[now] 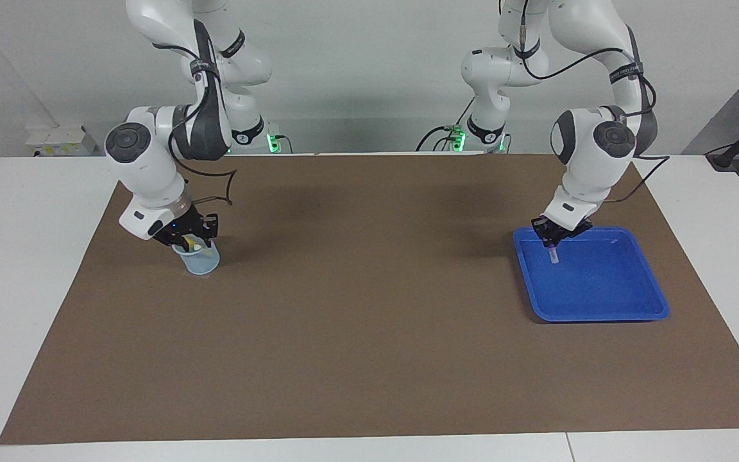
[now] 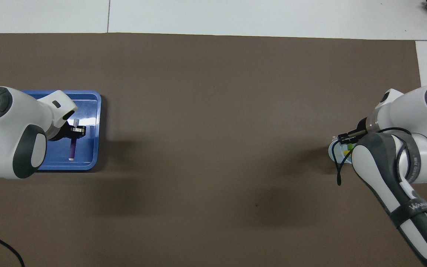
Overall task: Right arm passes pens to left for tray arrangement
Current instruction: 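Lay the purple pen in the blue tray and open the left gripper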
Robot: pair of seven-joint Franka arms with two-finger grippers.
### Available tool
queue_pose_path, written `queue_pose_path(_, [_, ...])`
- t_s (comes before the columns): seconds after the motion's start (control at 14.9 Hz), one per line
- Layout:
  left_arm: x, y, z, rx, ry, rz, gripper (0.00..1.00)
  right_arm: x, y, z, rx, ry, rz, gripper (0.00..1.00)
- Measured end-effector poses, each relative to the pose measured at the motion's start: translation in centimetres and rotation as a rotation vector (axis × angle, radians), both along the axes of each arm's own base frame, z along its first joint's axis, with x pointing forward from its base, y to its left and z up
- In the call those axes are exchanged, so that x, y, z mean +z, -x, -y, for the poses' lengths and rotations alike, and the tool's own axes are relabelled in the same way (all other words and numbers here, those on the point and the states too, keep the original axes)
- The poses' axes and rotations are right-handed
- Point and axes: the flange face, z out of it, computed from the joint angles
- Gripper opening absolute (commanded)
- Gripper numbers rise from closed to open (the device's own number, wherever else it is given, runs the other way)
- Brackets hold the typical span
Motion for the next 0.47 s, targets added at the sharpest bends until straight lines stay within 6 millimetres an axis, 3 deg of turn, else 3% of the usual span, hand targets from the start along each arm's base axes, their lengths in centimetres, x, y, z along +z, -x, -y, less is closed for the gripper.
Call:
queue_pose_path(0.2, [-2.1,-0.7,-0.8,0.012,0.002,0.004,0.00,0.0,0.0,0.1,0.001,0.000,0.000,0.00])
queue_pose_path(0.47, [-4.1,-1.3,-0.9,0.013,0.006,0.017,0.00,0.4,-0.2,0.9,0.028,0.002,0.012,0.00])
